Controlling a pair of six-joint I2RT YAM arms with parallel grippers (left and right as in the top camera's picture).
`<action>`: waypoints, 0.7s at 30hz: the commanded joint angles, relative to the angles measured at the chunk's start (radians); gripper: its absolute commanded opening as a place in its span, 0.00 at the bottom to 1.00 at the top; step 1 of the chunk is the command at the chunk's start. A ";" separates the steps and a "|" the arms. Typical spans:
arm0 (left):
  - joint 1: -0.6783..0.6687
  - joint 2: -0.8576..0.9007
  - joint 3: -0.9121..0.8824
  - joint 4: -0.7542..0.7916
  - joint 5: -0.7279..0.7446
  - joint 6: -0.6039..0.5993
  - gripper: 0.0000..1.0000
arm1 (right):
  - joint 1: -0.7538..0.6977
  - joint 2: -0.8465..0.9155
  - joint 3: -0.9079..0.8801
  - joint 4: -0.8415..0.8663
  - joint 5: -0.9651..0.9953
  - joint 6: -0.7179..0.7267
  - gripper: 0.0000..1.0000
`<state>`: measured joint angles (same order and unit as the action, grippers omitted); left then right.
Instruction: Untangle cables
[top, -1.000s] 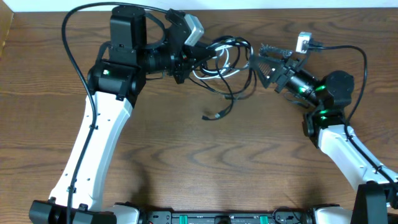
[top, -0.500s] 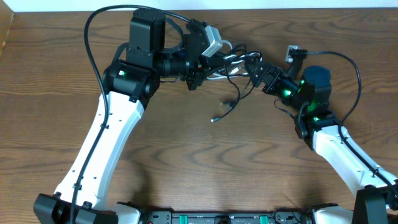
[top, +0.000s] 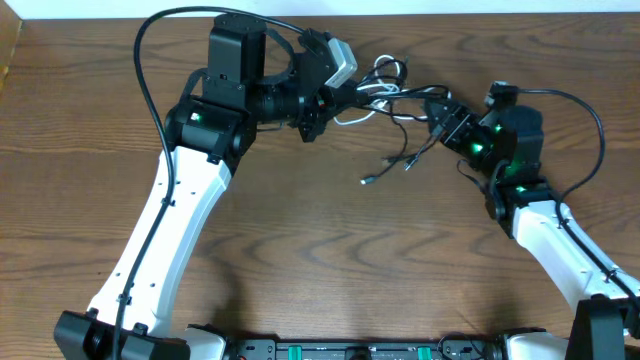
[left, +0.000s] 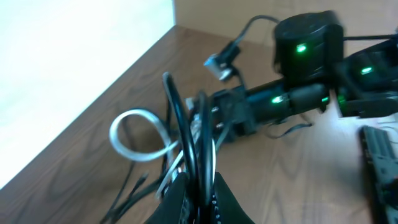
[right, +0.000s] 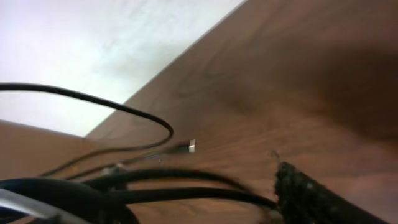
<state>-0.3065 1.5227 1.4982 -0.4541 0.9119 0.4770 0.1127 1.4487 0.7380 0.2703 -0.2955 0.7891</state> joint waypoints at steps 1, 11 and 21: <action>0.035 -0.025 0.022 0.006 -0.116 0.015 0.08 | -0.057 0.005 -0.005 -0.040 0.082 -0.001 0.62; 0.096 -0.025 0.022 0.040 -0.558 -0.383 0.07 | -0.093 0.005 -0.005 -0.055 0.031 0.011 0.06; 0.122 -0.025 0.022 0.042 -0.556 -0.456 0.08 | -0.092 0.005 -0.005 0.013 -0.079 0.022 0.51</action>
<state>-0.1905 1.5223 1.4982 -0.4198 0.3695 0.0475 0.0235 1.4498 0.7372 0.2543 -0.3141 0.8158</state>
